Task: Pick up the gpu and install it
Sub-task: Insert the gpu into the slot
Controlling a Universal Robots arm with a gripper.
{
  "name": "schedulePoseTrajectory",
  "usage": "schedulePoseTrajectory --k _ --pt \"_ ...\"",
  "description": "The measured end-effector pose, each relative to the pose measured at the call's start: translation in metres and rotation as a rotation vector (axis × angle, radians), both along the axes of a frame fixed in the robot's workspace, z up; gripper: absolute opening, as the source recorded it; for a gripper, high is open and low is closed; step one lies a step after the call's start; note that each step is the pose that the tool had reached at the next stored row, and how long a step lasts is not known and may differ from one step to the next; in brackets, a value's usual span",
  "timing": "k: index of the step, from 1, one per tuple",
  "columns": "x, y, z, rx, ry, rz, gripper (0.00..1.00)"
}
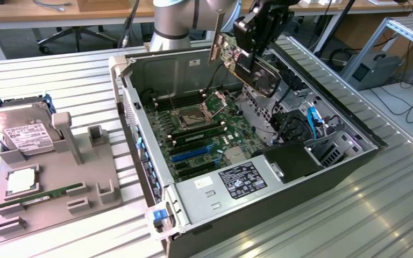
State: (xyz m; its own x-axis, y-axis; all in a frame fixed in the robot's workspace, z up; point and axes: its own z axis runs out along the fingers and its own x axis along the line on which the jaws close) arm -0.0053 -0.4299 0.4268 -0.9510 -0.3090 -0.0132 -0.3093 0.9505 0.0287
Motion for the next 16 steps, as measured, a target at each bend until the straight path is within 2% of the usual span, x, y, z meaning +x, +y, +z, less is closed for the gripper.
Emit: schedulePoseTrajectory --k 16 --pt "0.0000 0.0000 0.0000 0.0000 0.0000 0.056 0.27"
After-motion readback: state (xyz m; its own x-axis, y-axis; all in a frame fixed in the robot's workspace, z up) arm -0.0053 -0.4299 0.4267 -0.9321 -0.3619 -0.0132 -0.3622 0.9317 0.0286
